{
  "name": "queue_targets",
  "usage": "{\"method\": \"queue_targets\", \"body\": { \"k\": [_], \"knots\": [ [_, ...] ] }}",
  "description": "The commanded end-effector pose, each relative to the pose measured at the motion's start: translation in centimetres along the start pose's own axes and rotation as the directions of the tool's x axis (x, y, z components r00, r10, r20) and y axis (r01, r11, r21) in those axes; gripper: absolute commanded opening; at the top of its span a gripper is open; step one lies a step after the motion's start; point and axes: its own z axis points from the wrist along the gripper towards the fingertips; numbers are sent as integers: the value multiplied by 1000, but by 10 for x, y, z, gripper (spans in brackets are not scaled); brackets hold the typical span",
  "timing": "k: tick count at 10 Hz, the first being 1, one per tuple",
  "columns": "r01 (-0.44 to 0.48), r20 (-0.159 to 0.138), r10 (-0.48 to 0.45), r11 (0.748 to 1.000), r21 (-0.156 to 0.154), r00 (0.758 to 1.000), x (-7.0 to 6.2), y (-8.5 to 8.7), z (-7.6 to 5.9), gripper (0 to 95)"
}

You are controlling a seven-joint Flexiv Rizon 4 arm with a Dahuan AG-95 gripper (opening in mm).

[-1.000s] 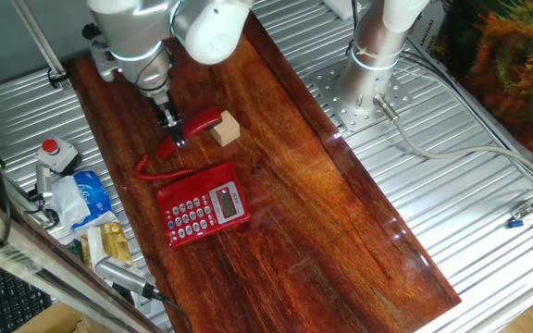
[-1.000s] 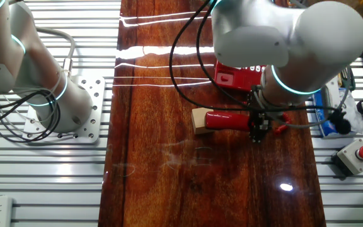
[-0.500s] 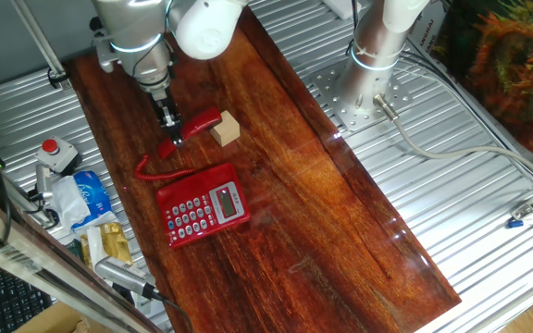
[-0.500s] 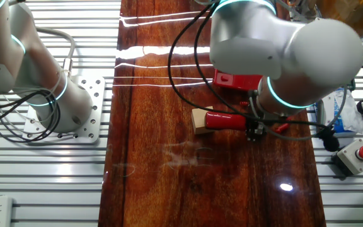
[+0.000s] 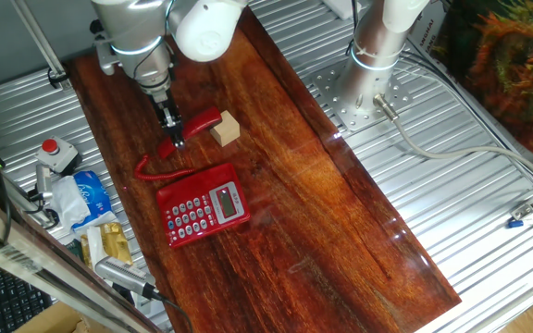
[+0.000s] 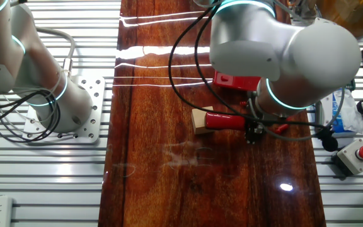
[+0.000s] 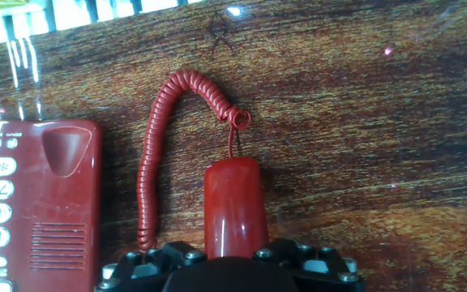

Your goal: Place the handset of the telephone on the corresponding phone cradle

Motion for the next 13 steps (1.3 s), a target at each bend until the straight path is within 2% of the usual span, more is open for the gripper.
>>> {"method": "queue_targets", "body": {
  "k": [1,2,5,11,12,13],
  "knots": [
    [-20,-14,20,1000,19,1000,0,0,0,570],
    [-5,-19,7,996,89,1000,0,0,0,570],
    [-4,-23,7,996,93,1000,0,0,0,570],
    [1,-33,1,997,79,999,2,0,1,570],
    [0,-33,3,997,83,999,3,0,1,380],
    [0,-33,3,996,84,999,3,0,1,380]
  ]
}}
